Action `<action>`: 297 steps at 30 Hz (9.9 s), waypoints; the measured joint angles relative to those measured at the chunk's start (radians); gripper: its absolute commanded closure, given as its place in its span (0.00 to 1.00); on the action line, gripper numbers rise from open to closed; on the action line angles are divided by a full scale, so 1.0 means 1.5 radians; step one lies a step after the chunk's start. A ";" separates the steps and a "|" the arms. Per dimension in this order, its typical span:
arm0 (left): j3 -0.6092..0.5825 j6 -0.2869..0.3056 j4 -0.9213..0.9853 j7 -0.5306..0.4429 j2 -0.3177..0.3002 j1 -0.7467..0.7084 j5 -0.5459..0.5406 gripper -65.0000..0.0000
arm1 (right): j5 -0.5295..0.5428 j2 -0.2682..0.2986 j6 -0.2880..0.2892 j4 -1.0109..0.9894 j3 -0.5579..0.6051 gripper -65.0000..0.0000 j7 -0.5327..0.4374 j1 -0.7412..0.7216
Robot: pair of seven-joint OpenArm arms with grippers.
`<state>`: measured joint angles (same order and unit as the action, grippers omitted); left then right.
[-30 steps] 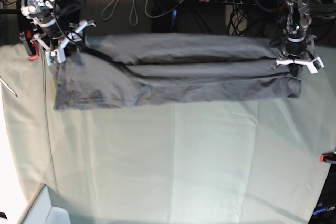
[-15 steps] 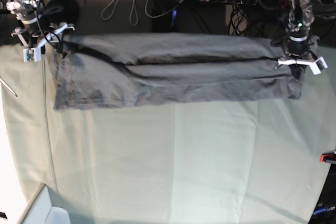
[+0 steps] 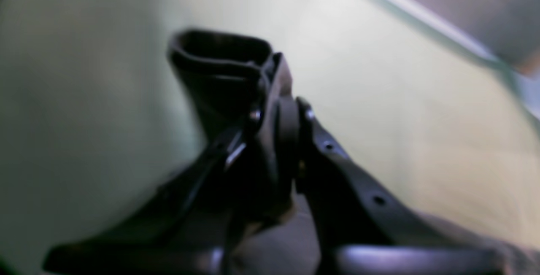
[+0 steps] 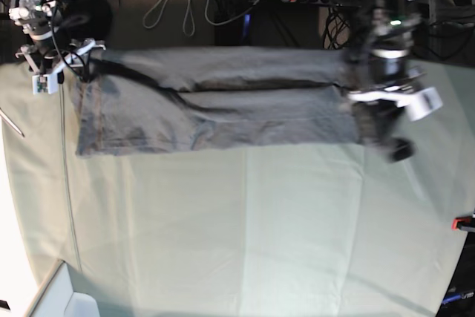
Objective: Layout the t-shirt on the table in an organized manner, then fold the t-shirt properly
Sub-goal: 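Grasp the strip's end with the left gripper and fold it toward the middle, then release the folded end and raise the left gripper, then grasp the other end with the right gripper and fold it over the middle, then release the folded end and lift the right gripper, then grasp the folded bundle's edge with the left gripper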
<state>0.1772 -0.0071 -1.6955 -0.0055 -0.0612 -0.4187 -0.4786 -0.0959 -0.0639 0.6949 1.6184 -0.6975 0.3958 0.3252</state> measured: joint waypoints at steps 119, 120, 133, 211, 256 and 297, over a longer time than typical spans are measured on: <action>0.087 0.007 0.039 0.003 -0.048 0.034 0.137 0.46 | -0.004 -0.057 0.000 0.178 0.322 1.00 0.195 -0.067; 0.094 0.007 0.039 0.003 -0.048 0.034 0.137 0.46 | -0.001 -0.057 0.000 0.181 0.350 1.00 0.196 -0.066; 0.157 0.007 0.049 0.001 -0.048 0.014 0.137 0.46 | -0.007 -0.054 0.000 0.186 0.615 1.00 0.200 -0.080; 0.242 0.008 0.105 0.003 -0.052 0.006 0.137 0.45 | -0.003 0.003 0.000 0.062 0.742 0.83 0.195 -0.124; -0.084 0.000 0.115 0.000 -0.040 0.044 -0.074 0.16 | -0.007 0.037 0.000 0.083 0.567 0.80 0.111 -0.063; -0.124 -0.006 0.128 -0.004 -0.046 0.074 -0.076 0.45 | -0.005 0.077 0.000 0.083 0.568 0.80 0.140 -0.067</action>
<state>-0.0082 -0.0154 -1.5036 -0.0109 -0.1295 -0.3073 -0.5930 -0.1036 0.0521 0.6945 1.7432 0.1543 0.6052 0.2249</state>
